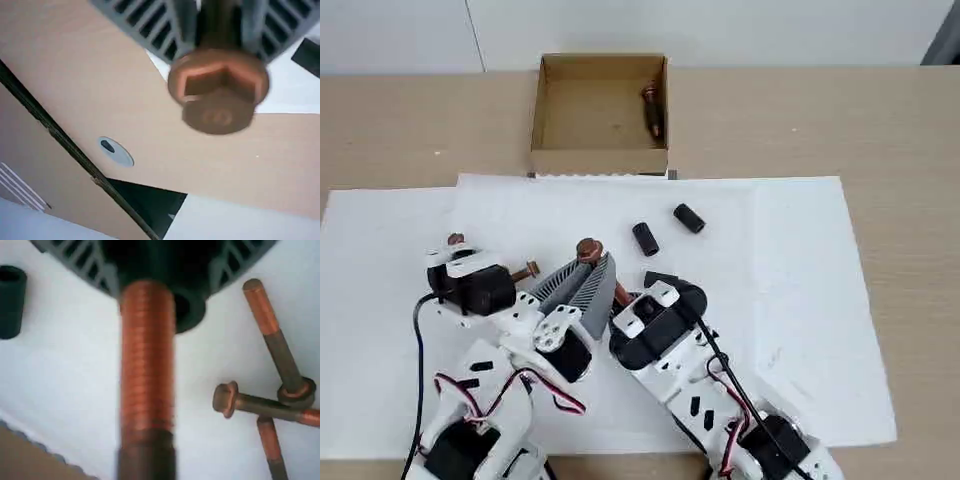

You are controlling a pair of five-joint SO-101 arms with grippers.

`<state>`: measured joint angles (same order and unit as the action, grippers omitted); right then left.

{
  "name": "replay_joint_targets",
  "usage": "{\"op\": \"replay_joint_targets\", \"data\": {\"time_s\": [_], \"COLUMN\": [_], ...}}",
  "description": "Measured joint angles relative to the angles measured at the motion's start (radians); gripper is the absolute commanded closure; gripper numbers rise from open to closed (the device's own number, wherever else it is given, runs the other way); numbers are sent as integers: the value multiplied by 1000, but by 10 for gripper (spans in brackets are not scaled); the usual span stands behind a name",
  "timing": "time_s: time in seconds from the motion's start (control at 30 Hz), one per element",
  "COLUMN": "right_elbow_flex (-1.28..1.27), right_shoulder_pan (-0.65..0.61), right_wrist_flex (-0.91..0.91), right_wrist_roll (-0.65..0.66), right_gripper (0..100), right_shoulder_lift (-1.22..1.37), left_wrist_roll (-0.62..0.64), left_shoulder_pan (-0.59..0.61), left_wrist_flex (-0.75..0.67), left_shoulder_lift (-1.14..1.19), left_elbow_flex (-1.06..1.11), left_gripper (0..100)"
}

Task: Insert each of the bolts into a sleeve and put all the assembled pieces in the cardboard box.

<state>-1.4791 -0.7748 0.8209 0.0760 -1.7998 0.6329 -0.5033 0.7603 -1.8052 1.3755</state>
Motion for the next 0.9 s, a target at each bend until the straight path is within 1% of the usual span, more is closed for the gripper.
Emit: {"op": "replay_joint_targets", "data": {"time_s": [0.57,0.73,0.9], "right_elbow_flex": [-3,-3,-3], "right_shoulder_pan": [0,0,0], "right_wrist_flex": [0,0,0], "right_wrist_roll": [2,37,41], "right_gripper": [996,996,996], "right_shoulder_lift": [0,0,0], "left_wrist_roll": [-40,-44,-44], "left_shoulder_pan": [0,0,46], "left_wrist_flex": [9,9,9], "left_shoulder_lift": [0,0,0], "left_elbow_flex": [-5,-5,-2], "left_gripper": [994,994,994]}}
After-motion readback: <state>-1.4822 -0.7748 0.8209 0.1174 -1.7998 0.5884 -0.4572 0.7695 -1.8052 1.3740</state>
